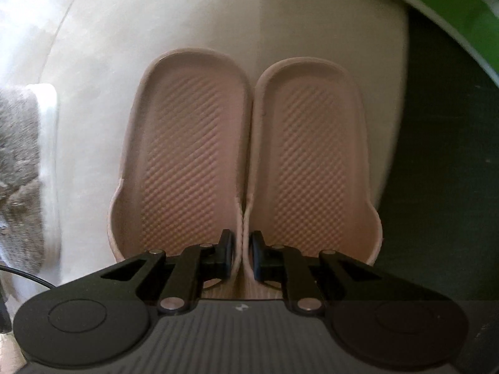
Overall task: Organize objects
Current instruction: 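Carry the pink slippers onto the shoe rack's lower shelf, then grasp both grey slippers together at their heels with the right gripper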
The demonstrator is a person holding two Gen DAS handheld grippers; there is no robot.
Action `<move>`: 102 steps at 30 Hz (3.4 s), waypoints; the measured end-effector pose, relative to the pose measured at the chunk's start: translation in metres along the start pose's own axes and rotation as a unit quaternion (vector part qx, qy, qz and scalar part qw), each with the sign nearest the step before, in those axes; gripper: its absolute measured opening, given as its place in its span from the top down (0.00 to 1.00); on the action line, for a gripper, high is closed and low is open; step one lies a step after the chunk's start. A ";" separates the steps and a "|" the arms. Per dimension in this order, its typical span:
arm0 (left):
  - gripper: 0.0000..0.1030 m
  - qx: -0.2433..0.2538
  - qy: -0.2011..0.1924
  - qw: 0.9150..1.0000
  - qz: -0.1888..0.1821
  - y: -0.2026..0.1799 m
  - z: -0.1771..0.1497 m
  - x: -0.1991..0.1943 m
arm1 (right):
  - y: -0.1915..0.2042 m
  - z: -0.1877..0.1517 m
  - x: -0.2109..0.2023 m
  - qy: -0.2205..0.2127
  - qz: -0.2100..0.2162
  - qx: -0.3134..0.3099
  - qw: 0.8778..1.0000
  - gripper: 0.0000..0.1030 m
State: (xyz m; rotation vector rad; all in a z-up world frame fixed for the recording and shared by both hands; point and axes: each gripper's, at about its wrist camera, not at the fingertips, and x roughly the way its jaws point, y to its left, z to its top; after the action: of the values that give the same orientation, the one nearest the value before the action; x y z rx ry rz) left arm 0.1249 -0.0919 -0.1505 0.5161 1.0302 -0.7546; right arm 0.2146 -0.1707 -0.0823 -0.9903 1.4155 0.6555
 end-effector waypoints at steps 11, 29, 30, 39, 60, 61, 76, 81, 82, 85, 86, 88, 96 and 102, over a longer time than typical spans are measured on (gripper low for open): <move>0.14 0.047 0.038 0.998 -0.003 -0.020 0.040 0.037 | -0.142 0.013 -0.046 -0.068 -0.058 0.002 0.996 0.86; 0.14 0.061 0.096 0.992 -0.055 -0.047 0.064 0.081 | -0.236 0.121 -0.089 -0.235 -0.113 0.049 0.964 0.86; 0.14 0.059 0.097 0.992 -0.057 -0.047 0.066 0.085 | -0.250 0.127 -0.083 -0.246 -0.113 0.050 0.961 0.86; 0.14 0.057 0.122 0.988 -0.075 -0.051 0.065 0.107 | -0.241 0.120 -0.076 -0.347 -0.135 0.050 0.927 0.87; 0.14 0.035 0.113 0.990 -0.070 -0.045 0.063 0.108 | -0.265 0.135 -0.088 -0.473 -0.116 0.080 0.870 0.53; 0.14 0.035 0.112 0.991 -0.068 -0.044 0.063 0.106 | -0.270 0.140 -0.087 -0.475 -0.107 0.078 0.870 0.49; 0.13 -0.001 0.055 0.998 -0.005 -0.012 0.029 0.029 | -0.178 0.015 -0.117 -0.471 -0.048 -0.016 0.881 0.03; 0.11 -0.009 0.049 0.999 0.018 0.004 -0.007 -0.009 | -0.112 -0.028 -0.113 -0.428 -0.056 -0.079 0.898 0.02; 0.10 -0.014 0.046 0.999 0.020 0.008 -0.015 -0.015 | -0.098 -0.036 -0.112 -0.422 -0.055 -0.092 0.900 0.02; 0.10 -0.037 0.041 0.998 0.023 0.020 -0.042 -0.032 | -0.053 -0.057 -0.108 -0.395 -0.048 -0.132 0.908 0.00; 0.10 -0.045 0.042 0.998 0.016 0.023 -0.052 -0.036 | -0.036 -0.064 -0.107 -0.384 -0.047 -0.146 0.910 0.00; 0.10 -0.054 0.048 0.997 0.006 0.029 -0.071 -0.044 | -0.005 -0.071 -0.103 -0.361 -0.043 -0.176 0.915 0.00; 0.10 -0.077 0.056 0.995 0.013 0.051 -0.138 -0.062 | 0.131 -0.106 -0.105 -0.296 -0.019 -0.319 0.900 0.01; 0.10 -0.123 0.059 0.990 0.040 0.079 -0.184 -0.072 | 0.241 -0.141 -0.089 -0.212 0.018 -0.422 0.881 0.05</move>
State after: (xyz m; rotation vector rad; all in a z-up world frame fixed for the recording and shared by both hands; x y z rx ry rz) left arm 0.0584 0.1102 -0.1625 0.3891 1.1881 -0.5211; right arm -0.0715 -0.1622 -0.0204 -1.3702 0.7324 1.4886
